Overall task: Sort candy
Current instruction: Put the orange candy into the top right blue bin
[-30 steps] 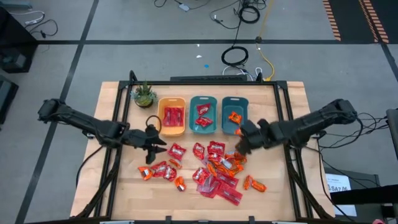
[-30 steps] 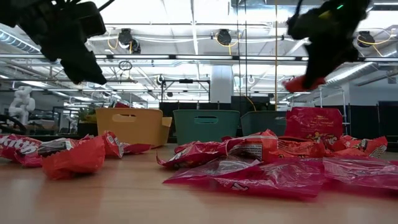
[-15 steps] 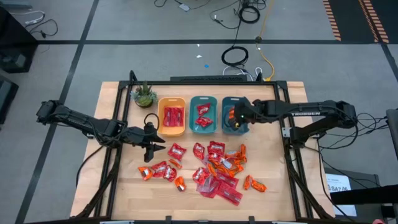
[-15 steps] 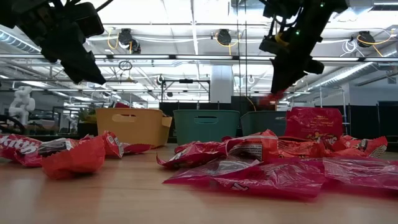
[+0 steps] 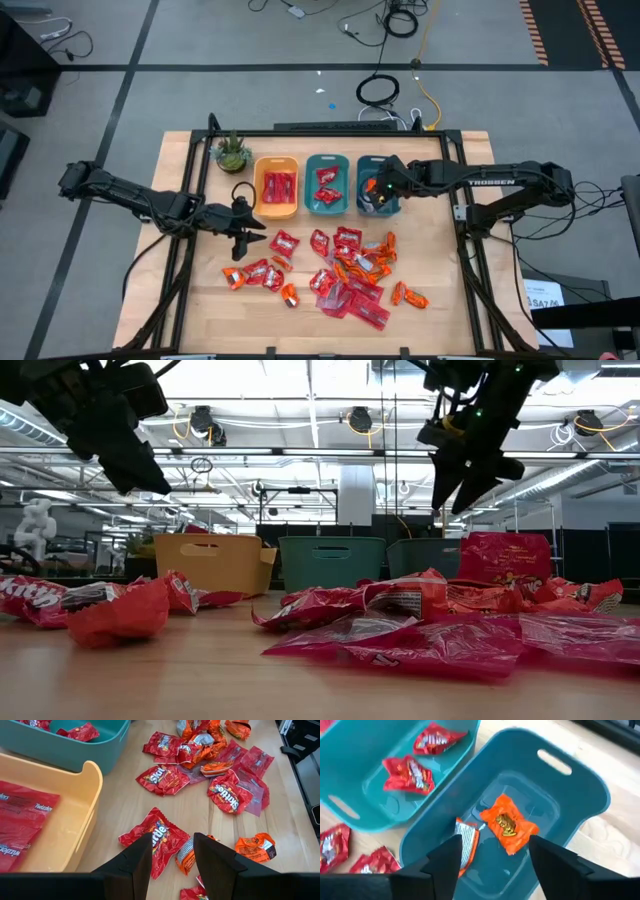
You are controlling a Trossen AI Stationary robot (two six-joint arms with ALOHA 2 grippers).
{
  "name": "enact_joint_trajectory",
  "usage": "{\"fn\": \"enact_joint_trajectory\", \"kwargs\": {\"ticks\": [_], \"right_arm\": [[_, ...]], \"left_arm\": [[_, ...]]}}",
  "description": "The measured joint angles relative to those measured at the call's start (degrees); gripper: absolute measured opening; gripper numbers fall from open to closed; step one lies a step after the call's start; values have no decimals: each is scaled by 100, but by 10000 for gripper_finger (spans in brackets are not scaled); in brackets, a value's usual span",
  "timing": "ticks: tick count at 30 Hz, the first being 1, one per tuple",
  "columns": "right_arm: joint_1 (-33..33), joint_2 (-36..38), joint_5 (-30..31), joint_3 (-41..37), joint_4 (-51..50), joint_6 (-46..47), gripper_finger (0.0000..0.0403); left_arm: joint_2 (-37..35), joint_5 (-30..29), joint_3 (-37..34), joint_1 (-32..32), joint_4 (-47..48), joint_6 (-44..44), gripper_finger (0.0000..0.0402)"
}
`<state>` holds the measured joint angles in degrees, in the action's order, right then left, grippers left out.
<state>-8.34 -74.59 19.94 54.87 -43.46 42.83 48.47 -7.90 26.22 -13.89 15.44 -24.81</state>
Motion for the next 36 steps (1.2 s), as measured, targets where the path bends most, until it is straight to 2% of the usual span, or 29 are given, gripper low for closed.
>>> {"fn": "enact_joint_trajectory", "kwargs": {"ticks": [10, 15, 21, 27, 36], "right_arm": [[24, 0, -1401, 0, -527, 211, 227], [43, 0, -1431, 0, -507, 781, 228], [394, 2, -1183, -1, -624, 765, 228], [1278, 2, -499, 0, -1204, 1658, 228], [3443, 2, 4, 0, -1278, 3448, 228]], "left_arm": [[0, 0, 0, 0, 2, -10, 153], [0, -2, 2, 0, 2, -17, 153], [2, -2, 1, 0, 4, -29, 153], [2, -2, 2, 0, 4, -30, 153], [2, -2, 2, 0, 4, -30, 153]]}}
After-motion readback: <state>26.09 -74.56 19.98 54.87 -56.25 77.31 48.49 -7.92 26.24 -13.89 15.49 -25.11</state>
